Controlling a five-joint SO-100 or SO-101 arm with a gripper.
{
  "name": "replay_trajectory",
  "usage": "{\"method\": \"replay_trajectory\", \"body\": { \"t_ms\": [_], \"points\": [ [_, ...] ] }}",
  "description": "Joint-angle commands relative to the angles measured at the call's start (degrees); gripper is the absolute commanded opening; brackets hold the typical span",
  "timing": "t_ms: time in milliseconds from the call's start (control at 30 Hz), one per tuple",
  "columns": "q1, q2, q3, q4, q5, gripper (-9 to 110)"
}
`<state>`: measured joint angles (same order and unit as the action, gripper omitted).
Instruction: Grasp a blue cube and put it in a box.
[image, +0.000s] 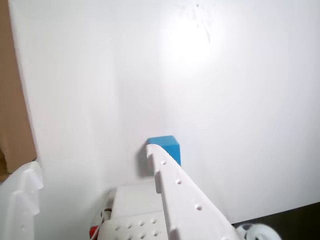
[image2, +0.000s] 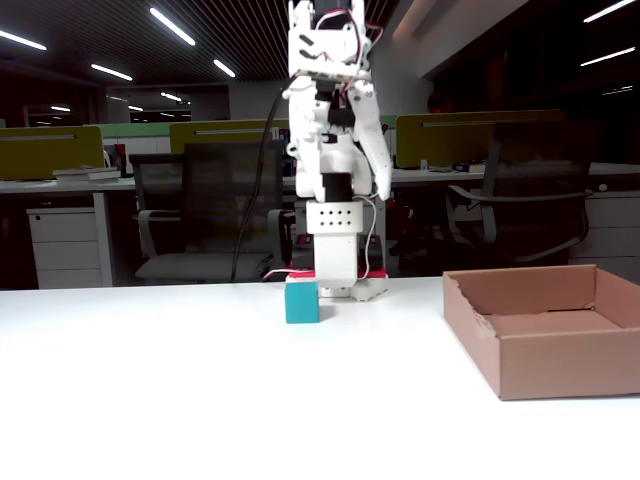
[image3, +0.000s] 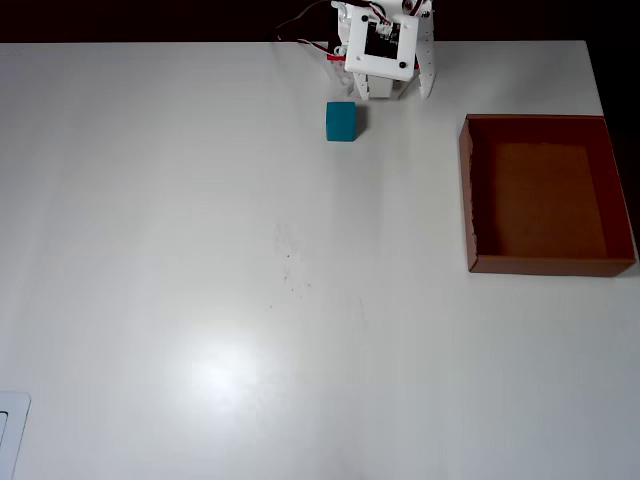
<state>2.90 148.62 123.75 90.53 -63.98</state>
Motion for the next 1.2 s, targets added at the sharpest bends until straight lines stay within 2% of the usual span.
{"method": "replay_trajectory", "body": {
  "t_ms": [0,200,500,567,1167],
  "points": [
    [4.7,-2.7,-3.0,0.4,-6.1,27],
    [14.3,-8.3,-4.2,2.4,-14.2,27],
    [22.6,-15.5,-5.6,3.6,-21.1,28],
    [24.5,-16.6,-5.4,4.0,-24.3,31],
    [26.9,-17.8,9.9,-2.6,-27.2,32]
  ]
}}
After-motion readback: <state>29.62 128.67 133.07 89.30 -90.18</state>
